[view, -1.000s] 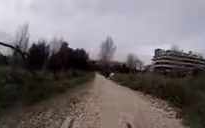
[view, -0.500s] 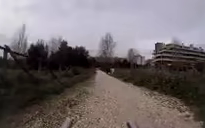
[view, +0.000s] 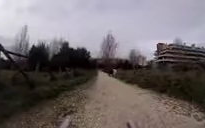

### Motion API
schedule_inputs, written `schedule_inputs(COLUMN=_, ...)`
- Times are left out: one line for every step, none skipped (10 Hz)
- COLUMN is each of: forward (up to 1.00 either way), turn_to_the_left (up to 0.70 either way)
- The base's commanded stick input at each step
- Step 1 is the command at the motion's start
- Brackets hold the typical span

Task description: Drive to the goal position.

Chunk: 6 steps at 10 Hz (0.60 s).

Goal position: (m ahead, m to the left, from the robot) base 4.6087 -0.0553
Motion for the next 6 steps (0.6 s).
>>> schedule_inputs(forward=0.50, turn_to_the_left=0.00)
schedule_inputs(forward=0.50, turn_to_the_left=0.00)
schedule_inputs(forward=0.50, turn_to_the_left=0.00)
schedule_inputs(forward=0.50, turn_to_the_left=-0.01)
schedule_inputs(forward=0.50, turn_to_the_left=-0.21)
schedule_inputs(forward=0.50, turn_to_the_left=-0.41)
